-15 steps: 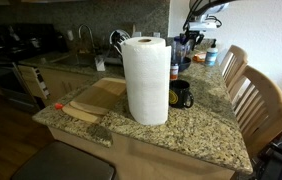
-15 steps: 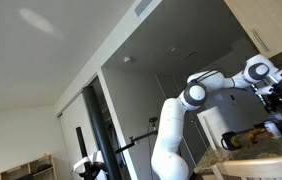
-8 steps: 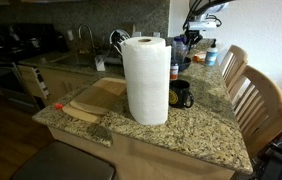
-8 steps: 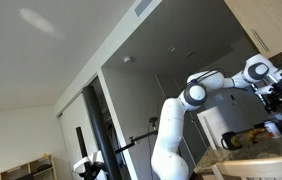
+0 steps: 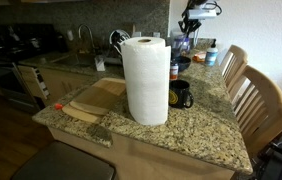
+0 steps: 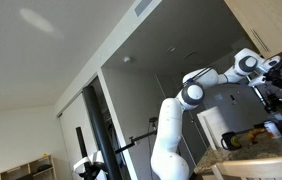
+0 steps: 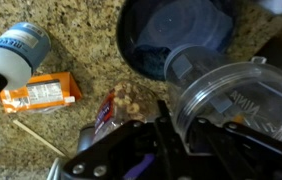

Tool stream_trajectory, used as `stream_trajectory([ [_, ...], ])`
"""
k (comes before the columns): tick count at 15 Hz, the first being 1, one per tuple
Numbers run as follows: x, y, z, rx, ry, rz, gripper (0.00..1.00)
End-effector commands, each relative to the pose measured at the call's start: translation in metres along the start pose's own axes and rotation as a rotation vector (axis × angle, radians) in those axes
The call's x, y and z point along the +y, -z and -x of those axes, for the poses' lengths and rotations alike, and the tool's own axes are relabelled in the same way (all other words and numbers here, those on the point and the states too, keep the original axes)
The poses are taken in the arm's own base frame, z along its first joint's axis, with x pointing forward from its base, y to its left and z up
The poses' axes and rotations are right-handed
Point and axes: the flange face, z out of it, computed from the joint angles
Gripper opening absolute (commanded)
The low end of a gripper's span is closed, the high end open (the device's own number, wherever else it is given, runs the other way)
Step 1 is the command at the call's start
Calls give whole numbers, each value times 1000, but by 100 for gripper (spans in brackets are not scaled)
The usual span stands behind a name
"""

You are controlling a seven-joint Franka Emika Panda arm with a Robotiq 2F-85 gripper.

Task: Remove the cup from the bowl and place it on the counter

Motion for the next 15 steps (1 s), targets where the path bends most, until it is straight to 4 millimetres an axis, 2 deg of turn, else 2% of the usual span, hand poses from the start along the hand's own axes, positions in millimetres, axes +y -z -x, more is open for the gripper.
stream_trajectory([
  [1,-36,85,8,-3,112,-6,4],
  [3,-38,118,32,-114,184,8,4],
  [5,-30,143,48,-212,214,66,4],
  [9,-5,179,64,-369,214,188,4],
  [12,4,181,64,-391,198,225,4],
  [15,0,159,49,-315,236,182,4],
])
